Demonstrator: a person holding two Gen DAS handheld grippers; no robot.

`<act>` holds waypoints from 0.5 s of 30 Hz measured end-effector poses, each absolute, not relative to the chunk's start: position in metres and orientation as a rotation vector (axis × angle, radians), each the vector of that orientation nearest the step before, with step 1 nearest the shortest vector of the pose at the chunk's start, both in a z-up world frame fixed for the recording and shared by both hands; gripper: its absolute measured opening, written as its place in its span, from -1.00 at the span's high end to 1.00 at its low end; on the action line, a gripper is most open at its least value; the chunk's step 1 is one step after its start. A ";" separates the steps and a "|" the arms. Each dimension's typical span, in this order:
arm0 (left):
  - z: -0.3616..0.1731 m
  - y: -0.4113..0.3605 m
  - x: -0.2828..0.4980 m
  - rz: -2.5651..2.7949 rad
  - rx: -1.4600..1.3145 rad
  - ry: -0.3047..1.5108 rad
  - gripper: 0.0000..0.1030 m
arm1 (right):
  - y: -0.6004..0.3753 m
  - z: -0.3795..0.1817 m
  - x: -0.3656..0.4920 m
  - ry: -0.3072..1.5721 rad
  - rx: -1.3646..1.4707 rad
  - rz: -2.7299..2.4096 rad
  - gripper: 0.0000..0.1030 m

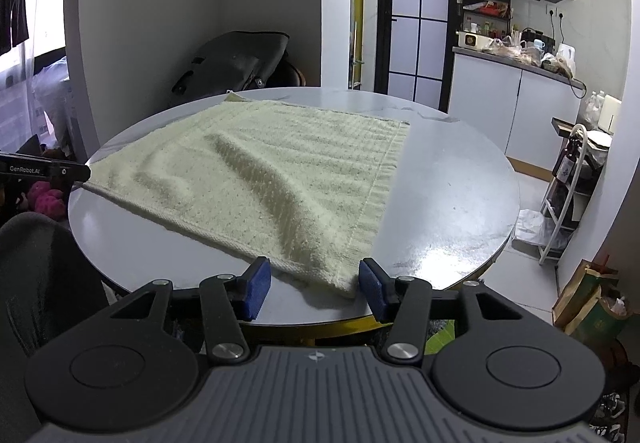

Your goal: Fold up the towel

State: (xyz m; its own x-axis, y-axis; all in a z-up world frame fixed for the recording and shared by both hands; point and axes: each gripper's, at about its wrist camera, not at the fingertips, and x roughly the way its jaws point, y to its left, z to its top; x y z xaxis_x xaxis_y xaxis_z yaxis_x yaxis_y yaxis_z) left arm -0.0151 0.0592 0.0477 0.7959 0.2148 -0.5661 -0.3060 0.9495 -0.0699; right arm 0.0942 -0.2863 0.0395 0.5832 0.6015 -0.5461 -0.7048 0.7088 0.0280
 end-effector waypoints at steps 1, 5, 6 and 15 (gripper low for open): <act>0.048 0.059 -0.015 0.276 -0.161 0.588 0.41 | -0.287 0.039 0.093 0.558 -0.201 0.768 -0.04; 0.048 0.053 -0.012 0.263 -0.144 0.591 0.42 | -0.288 0.038 0.090 0.557 -0.203 0.768 0.05; 0.048 0.052 -0.011 0.264 -0.139 0.592 0.49 | -0.289 0.038 0.090 0.555 -0.203 0.769 0.09; 0.046 0.050 -0.008 0.262 -0.146 0.591 0.93 | -0.292 0.040 0.088 0.535 -0.207 0.768 0.84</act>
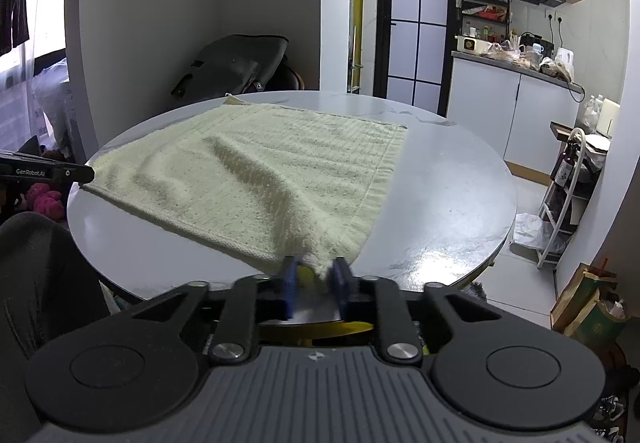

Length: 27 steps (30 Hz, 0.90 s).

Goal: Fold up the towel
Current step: 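Lift the towel edge with both grippers to start another fold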

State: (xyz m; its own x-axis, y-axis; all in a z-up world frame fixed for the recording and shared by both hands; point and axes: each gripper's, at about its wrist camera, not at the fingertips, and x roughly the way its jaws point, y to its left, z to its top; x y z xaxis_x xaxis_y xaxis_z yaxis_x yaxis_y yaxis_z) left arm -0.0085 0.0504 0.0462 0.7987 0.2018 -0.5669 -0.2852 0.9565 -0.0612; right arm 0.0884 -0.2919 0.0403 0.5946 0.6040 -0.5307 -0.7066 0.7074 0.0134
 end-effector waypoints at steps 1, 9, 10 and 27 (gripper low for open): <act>0.046 0.051 -0.009 0.260 -0.151 0.589 0.94 | -0.292 0.041 0.088 0.533 -0.209 0.768 0.85; 0.054 0.052 -0.016 0.244 -0.160 0.563 0.95 | -0.293 0.049 0.083 0.509 -0.224 0.776 0.86; 0.055 0.053 -0.016 0.243 -0.162 0.559 0.95 | -0.292 0.051 0.083 0.504 -0.226 0.777 0.86; 0.091 0.058 -0.033 0.244 -0.181 0.451 0.95 | -0.291 0.078 0.078 0.425 -0.259 0.799 0.86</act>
State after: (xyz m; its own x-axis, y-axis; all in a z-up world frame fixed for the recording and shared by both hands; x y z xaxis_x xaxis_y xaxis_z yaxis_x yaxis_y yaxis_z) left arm -0.0332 0.0580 0.0911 0.8715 0.1926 -0.4509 -0.2721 0.9550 -0.1182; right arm 0.0779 -0.2909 0.0782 0.6200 0.6346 -0.4613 -0.7369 0.6728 -0.0649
